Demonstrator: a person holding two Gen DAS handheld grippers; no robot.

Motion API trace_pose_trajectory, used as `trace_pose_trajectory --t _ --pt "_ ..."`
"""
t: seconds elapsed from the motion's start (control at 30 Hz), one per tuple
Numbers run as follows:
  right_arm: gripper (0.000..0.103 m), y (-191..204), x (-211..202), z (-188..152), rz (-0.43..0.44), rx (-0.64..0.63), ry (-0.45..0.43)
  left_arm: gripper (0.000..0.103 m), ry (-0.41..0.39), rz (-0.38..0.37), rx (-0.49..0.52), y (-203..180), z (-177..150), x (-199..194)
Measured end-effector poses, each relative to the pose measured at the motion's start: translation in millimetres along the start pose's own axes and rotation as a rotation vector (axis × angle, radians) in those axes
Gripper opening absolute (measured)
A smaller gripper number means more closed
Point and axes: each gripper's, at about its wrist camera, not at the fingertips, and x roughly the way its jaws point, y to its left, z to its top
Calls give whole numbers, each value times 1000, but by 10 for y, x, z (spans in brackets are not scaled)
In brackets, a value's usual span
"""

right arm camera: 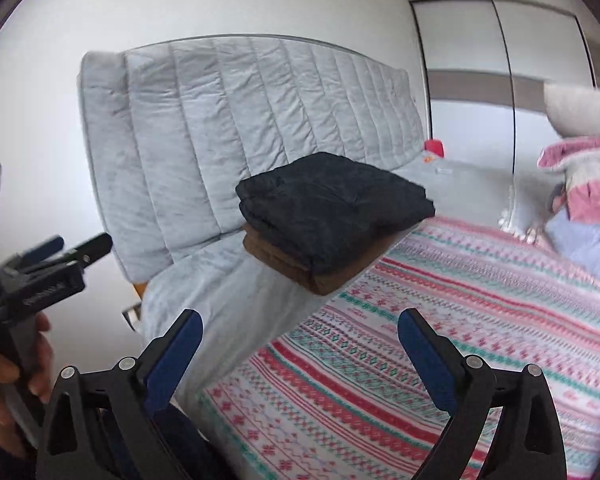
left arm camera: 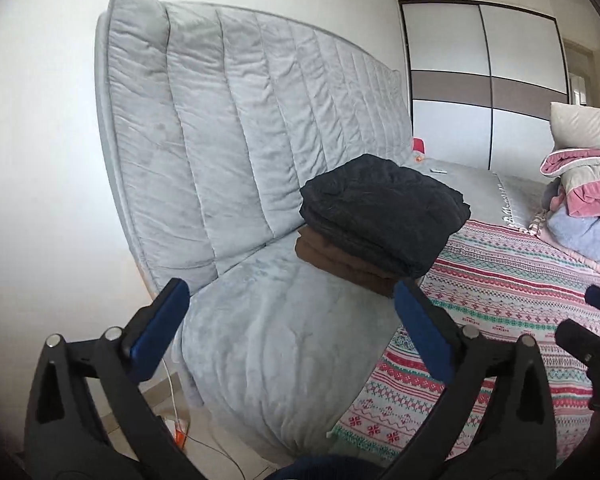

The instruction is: Fold large clothes

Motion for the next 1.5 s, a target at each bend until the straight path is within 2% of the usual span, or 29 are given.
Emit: trace_pose_trajectory --t 0.2,0.37,0.47,0.63,0.83,1.5 --pt "102 94 -35 -44 5 -17 -3 102 19 21 43 -49 -66 -183" --pt "103 123 -68 -64 -27 -28 -1 102 31 57 63 -112 -131 -270" --pt "103 63 -94 -44 -21 12 -4 102 47 60 80 -190 -134 -310" --pt "103 -51 -125 -29 -45 58 -6 102 30 80 84 -312 -98 -379" --pt "103 -186 -160 -37 -74 90 -8 102 31 68 88 -429 -80 -408" --pt "103 -236 -180 -66 -115 79 -4 102 51 62 111 -578 -91 -341"
